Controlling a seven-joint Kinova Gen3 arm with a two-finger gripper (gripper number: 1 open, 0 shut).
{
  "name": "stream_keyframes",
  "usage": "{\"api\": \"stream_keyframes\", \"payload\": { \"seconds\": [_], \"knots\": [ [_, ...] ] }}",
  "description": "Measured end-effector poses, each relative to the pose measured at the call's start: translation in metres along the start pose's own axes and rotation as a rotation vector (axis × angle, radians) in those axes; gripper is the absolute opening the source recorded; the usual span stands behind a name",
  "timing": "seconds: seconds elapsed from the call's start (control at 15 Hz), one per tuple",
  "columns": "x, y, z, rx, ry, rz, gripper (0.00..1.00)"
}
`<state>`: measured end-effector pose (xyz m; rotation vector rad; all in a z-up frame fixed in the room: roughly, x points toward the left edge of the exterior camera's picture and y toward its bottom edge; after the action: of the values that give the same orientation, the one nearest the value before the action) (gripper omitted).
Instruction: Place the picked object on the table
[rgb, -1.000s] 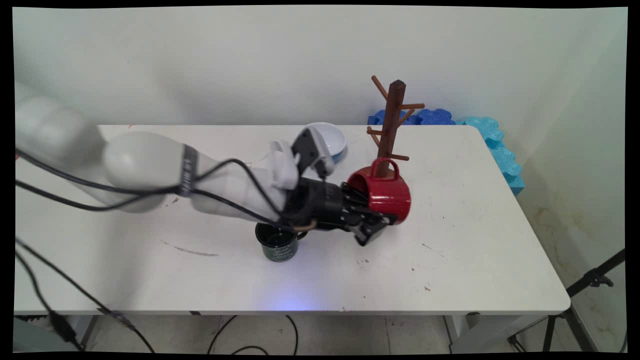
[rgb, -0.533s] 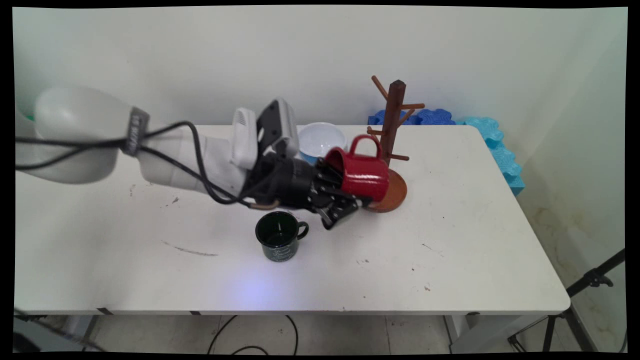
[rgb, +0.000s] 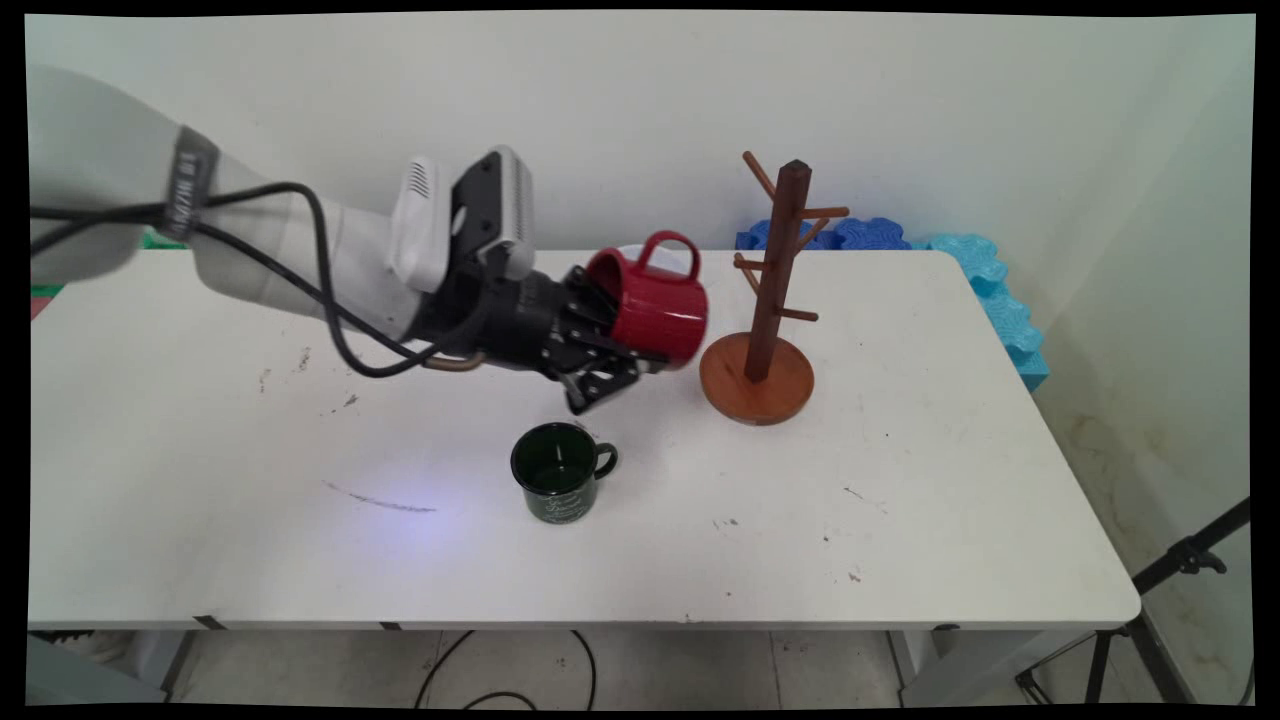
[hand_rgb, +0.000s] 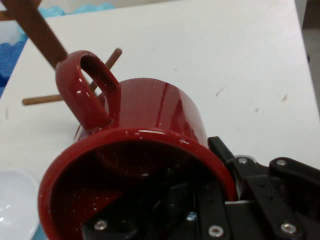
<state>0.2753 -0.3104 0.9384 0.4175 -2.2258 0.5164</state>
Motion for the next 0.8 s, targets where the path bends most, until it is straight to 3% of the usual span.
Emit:
{"api": "stream_keyframes", "payload": {
  "seconds": [0.27, 0.8],
  "knots": [
    [-0.005, -0.012, -0.015, 0.016, -0.092, 0.097, 0.00],
    [-0.022, -0.040, -0.022, 0.052, -0.328, 0.288, 0.00]
  ]
}}
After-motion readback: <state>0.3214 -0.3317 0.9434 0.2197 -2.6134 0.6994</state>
